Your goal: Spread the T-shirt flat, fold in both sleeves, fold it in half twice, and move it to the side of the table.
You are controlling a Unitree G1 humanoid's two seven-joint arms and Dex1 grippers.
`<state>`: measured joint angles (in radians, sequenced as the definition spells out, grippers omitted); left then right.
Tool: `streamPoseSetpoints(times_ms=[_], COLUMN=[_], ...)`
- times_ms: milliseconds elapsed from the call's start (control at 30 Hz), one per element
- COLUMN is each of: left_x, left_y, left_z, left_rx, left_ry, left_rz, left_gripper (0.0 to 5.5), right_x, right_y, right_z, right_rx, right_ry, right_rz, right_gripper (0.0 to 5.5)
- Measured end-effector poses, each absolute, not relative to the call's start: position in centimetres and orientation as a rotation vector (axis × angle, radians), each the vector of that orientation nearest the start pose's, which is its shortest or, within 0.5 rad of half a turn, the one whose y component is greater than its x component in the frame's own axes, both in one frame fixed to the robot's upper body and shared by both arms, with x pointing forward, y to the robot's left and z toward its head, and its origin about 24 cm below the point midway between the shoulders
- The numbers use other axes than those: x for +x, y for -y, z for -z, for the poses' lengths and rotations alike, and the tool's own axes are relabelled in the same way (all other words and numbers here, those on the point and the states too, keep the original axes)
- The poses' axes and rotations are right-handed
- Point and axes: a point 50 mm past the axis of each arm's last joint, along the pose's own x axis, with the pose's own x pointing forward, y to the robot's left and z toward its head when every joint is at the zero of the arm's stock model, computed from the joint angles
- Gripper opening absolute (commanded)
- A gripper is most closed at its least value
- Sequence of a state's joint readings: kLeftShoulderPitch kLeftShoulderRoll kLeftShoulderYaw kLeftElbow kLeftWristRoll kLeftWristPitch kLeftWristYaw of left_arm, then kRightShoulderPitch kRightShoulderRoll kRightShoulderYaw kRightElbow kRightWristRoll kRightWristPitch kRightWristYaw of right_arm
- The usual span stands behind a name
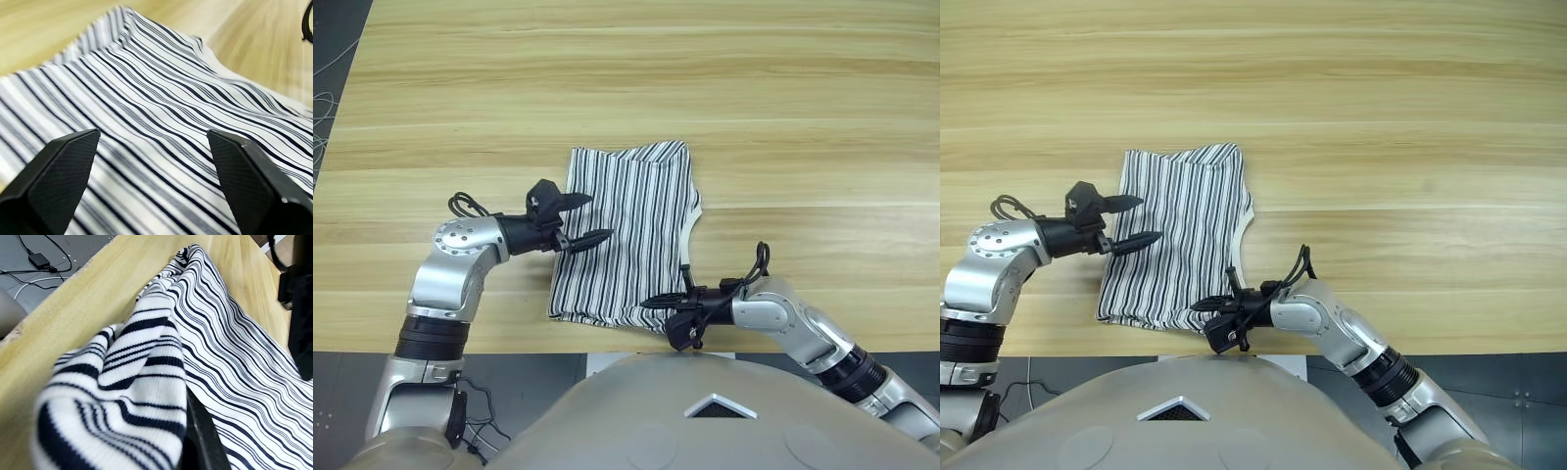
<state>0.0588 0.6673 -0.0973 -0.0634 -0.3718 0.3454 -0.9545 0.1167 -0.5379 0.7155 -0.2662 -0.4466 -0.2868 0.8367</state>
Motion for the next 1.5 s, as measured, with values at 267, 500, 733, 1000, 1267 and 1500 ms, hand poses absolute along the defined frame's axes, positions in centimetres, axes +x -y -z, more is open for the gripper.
streamPoseSetpoints(times_ms=[267,500,733,1000,1267,1500], left_x=[21.7,22.3,22.6,21.3,20.4,20.2], left_y=[-22.5,-21.2,-20.3,-20.5,-20.6,-20.5], left_z=[-4.0,-0.5,0.1,-0.4,-0.5,-0.5], left_rx=[0.096,0.162,0.198,0.244,0.247,0.247], left_ry=[-0.456,-0.499,-0.455,-0.462,-0.47,-0.468], left_rz=[0.91,0.891,0.917,0.989,1.01,1.015], left_gripper=[4.05,4.05,4.05,4.05,4.05,4.05], right_x=[11.9,11.7,12.1,17.4,22.3,24.0], right_y=[7.3,8.0,8.4,7.4,9.3,9.5], right_z=[-2.0,-2.5,-2.5,-5.2,-4.9,-3.3], right_rx=[-0.771,-0.717,-0.667,-0.478,-0.546,-0.58], right_ry=[-0.012,-0.048,-0.11,-0.011,-0.048,-0.093], right_rz=[-1.705,-1.751,-1.722,-1.43,-1.224,-1.164], right_gripper=[0.33,0.33,0.33,0.33,0.33,0.33])
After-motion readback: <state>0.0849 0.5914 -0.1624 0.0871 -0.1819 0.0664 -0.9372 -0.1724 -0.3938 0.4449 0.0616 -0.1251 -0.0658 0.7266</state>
